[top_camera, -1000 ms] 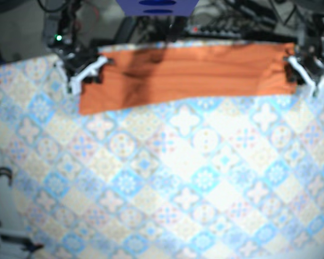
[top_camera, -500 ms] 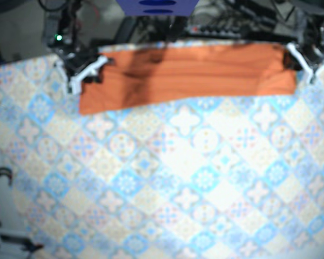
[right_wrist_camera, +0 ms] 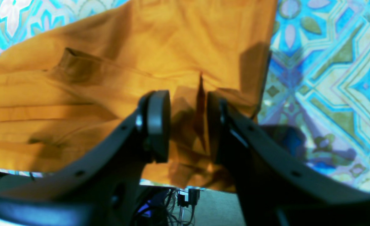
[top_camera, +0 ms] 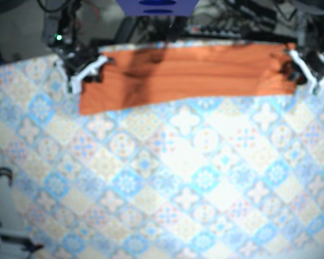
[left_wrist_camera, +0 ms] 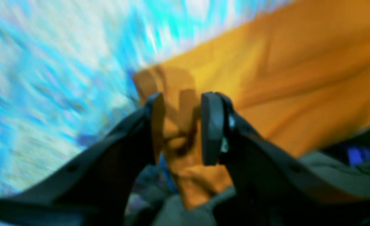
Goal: Fold the T-shirt properly
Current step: 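Reposition the left gripper on the strip's end while the right holds, then adjust the left gripper's grip on the strip end, right gripper holding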
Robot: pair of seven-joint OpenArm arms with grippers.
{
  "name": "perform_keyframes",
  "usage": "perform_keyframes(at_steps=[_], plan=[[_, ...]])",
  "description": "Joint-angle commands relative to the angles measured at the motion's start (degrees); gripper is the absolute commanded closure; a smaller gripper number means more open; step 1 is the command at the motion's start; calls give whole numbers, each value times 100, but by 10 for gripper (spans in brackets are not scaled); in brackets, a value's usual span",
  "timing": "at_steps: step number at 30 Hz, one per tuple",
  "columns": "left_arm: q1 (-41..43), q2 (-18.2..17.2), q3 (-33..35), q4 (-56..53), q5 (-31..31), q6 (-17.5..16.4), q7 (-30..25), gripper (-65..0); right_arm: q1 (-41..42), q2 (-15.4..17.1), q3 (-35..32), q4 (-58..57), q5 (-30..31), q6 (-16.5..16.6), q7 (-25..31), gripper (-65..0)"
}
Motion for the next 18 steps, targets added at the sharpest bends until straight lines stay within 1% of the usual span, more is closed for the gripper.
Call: perform_keyframes(at_steps=[1, 4, 7, 12, 14, 15, 18], plan=[[42, -103, -139, 254, -33, -11, -62, -191, -13, 23, 13, 87, 55, 22, 109, -194], [-2, -94, -262, 421, -51, -2, -53, -191, -13, 23, 13, 87, 55, 22, 109, -194], [-275, -94, -254, 394, -7, 33, -1, -190, -13, 23, 13, 87, 55, 22, 101, -194], [-996, 117, -262, -204, -7, 33, 729, -186, -13, 23, 13, 87, 55, 22, 92, -194], [-1198, 169, -262, -503, -7, 33, 984, -155, -13, 23, 13, 96, 55, 22, 83, -194], [-1259, 187, -262, -661, -7, 33, 1090, -126, -13, 23, 13, 96, 55, 22, 83, -194], [-1251, 222, -254, -1030, -42, 33, 1160, -34, -13, 50, 13, 105, 55, 22, 74, -194]])
